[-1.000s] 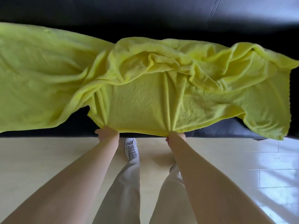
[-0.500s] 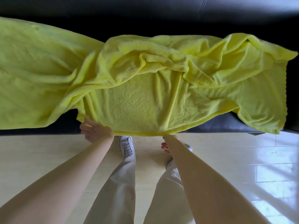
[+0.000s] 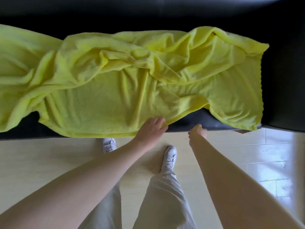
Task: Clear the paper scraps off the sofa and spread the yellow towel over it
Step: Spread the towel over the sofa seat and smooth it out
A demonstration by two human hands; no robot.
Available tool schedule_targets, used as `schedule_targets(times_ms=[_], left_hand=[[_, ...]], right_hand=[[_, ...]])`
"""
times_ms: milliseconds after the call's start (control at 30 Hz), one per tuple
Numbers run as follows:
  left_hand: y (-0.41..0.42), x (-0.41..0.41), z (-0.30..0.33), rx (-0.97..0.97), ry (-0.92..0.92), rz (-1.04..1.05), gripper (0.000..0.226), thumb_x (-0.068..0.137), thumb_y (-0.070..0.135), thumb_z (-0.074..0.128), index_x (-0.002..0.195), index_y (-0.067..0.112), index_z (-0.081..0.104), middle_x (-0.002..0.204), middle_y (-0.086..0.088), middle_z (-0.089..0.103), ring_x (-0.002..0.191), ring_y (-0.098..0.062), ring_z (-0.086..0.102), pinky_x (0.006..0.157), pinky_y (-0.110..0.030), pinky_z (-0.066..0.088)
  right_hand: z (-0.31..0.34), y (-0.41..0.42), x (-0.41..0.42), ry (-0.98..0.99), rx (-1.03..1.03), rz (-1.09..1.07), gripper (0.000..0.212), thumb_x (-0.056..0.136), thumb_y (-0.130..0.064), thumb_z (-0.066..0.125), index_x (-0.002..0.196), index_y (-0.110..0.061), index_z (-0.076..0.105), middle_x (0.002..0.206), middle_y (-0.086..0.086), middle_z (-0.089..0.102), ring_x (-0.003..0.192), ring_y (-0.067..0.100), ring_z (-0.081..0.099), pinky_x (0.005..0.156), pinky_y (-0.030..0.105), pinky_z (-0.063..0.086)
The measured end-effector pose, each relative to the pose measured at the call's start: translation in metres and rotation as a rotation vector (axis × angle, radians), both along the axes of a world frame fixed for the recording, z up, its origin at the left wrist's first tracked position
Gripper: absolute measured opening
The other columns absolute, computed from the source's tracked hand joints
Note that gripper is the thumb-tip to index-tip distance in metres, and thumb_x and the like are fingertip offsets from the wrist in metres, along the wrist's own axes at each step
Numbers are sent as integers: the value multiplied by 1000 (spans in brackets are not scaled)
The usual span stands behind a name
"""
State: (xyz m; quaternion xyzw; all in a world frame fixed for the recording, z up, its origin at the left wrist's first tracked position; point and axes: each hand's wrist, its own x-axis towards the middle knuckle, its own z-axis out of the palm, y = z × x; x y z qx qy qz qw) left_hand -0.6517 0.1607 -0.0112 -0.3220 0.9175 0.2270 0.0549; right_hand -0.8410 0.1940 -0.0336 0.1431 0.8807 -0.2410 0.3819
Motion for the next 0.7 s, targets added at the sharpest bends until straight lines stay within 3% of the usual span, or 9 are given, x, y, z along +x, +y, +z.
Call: schedule_targets(times_ms=[33,100,167,233,333,433,500,600,700], left_hand=[[7,-22,0,-37,-85,-128,43,71,11,71,113,15,61,129,-13,52,118,-30,51,91,-37,45],[21,-60,-8,-52,-217,-212,45,89,17,54,134,19,47,155,-16,19,142,-31,21,107,-41,29],[26,-98,-10,-31,-253,-54,49,94,20,48,142,19,38,159,-18,2,146,-32,8,111,-42,25],[25,-123,-10,4,-261,134,55,94,21,48,146,17,32,159,-19,-1,146,-33,8,110,-42,28],[26,-152,-12,53,-311,308,58,93,23,49,146,10,30,157,-16,12,143,-31,19,106,-39,33],[28,-156,-14,5,-288,330,53,88,20,56,137,6,43,143,-9,39,127,-27,41,97,-37,40],[30,-149,-14,-78,-246,292,36,81,17,61,116,8,61,120,-4,57,105,-25,55,86,-35,44],[36,-130,-13,-153,-229,186,19,79,18,52,91,12,65,94,0,61,87,-24,56,77,-34,42],[43,-113,-15,-145,-275,65,16,74,18,59,87,12,65,89,-2,61,85,-25,57,75,-36,43]], right_hand=[[1,0,-19,-33,-41,-38,43,95,-36,36,125,-9,50,106,14,60,85,27,55,79,38,49],[5,-2,-53,-105,-127,-102,38,98,-42,38,117,-12,50,102,10,58,75,21,57,76,36,51],[8,-3,-91,-145,-178,-122,35,98,-42,42,110,-10,51,99,8,57,67,15,56,66,29,50],[8,-3,-119,-180,-200,-144,28,96,-36,48,105,-9,52,92,6,58,67,13,57,59,24,49],[11,4,-154,-270,-183,-207,11,94,-17,51,85,-11,53,77,1,54,59,11,53,46,20,47],[11,14,-172,-320,-192,-216,18,93,-8,48,76,-11,51,74,-1,55,59,10,55,55,21,46],[11,23,-174,-329,-186,-189,19,93,-8,48,75,-10,51,73,-1,56,66,8,59,64,22,48],[12,37,-167,-312,-165,-146,25,93,-6,39,70,-14,46,70,-3,52,64,7,56,72,25,46],[11,58,-165,-299,-130,-95,27,97,-8,37,72,-16,45,76,-2,51,66,8,54,70,27,46]])
